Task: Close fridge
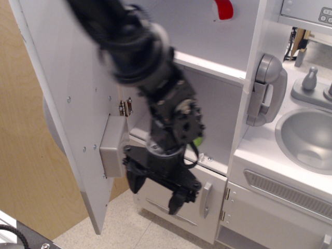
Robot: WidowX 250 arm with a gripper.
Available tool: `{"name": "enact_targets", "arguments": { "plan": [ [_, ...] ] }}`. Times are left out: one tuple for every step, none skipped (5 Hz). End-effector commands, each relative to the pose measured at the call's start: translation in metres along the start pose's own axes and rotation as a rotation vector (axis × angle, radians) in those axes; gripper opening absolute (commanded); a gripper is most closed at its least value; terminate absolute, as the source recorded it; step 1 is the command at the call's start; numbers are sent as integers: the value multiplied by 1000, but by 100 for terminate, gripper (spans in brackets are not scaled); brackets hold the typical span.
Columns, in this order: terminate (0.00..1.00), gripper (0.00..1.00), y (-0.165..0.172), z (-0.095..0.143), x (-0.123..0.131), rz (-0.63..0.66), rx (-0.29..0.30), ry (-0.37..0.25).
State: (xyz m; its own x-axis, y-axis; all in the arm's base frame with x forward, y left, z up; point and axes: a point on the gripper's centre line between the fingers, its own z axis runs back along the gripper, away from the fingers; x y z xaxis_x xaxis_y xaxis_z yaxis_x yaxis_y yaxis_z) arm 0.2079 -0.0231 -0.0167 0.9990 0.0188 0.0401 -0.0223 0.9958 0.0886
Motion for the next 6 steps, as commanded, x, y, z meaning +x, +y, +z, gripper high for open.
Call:
{"name": "enact_targets", "arguments": {
  "plan": [
    [0,100,37,22,-35,-55,-18,-53],
    [0,100,63,17,-51,-75,6,-42],
    [0,100,86,4,-60,-97,17,-48],
    [0,100,104,5,-72,-141,10,-73],
    [0,100,123,20,-74,-143,-13,-79],
    [0,100,141,23,-66,-131,-28,-84]
  ]
}}
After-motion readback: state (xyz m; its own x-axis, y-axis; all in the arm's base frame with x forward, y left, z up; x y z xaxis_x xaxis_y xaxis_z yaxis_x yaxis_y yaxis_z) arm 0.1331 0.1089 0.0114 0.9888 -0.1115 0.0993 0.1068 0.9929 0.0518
